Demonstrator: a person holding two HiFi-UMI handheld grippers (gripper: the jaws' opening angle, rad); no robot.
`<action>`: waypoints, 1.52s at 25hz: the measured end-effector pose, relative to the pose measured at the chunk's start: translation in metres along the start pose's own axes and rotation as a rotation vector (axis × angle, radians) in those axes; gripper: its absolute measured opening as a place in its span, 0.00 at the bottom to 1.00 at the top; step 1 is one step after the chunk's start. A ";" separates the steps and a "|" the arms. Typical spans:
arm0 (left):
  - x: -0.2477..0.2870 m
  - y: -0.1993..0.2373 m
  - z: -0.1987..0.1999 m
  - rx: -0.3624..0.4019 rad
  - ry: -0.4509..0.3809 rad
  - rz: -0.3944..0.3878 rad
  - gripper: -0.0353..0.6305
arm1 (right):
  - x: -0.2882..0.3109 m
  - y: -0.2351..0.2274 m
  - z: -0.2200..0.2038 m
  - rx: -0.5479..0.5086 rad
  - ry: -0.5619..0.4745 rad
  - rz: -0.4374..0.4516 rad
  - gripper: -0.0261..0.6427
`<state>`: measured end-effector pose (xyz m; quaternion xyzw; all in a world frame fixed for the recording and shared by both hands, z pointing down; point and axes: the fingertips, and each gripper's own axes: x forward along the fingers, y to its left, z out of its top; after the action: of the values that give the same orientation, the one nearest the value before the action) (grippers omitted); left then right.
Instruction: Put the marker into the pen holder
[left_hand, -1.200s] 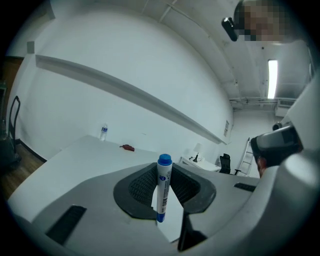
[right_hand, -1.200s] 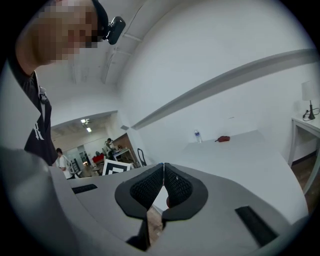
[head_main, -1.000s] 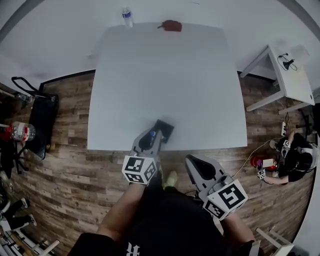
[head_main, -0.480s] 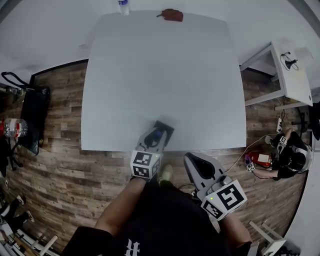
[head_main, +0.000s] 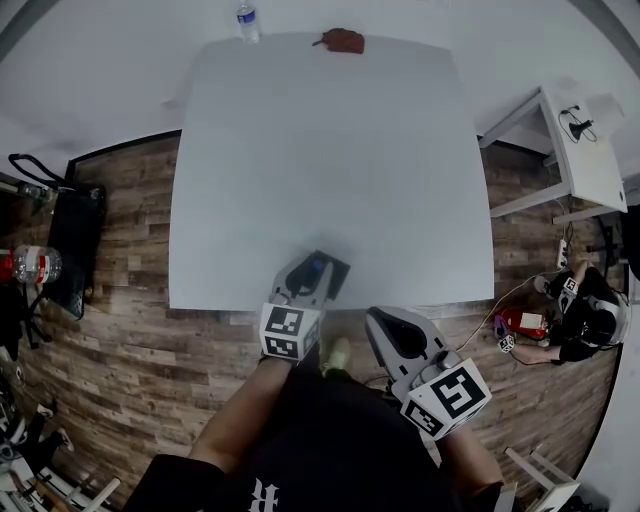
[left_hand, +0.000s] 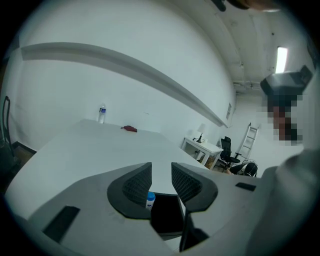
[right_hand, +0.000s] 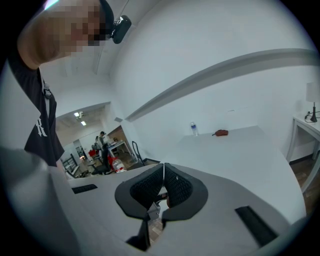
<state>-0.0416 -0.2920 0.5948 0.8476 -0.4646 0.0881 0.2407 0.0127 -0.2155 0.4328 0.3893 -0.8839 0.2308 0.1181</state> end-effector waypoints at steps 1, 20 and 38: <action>-0.001 0.000 0.004 0.004 -0.007 0.002 0.21 | 0.000 0.000 0.001 -0.003 -0.004 0.001 0.06; -0.045 -0.025 0.071 0.134 -0.109 -0.010 0.13 | -0.009 0.009 0.015 -0.061 -0.107 0.035 0.06; -0.119 -0.100 0.128 0.188 -0.207 -0.133 0.06 | -0.027 0.023 0.028 -0.121 -0.186 0.086 0.06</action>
<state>-0.0333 -0.2209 0.4065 0.8998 -0.4197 0.0272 0.1161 0.0127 -0.1990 0.3908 0.3629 -0.9192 0.1449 0.0486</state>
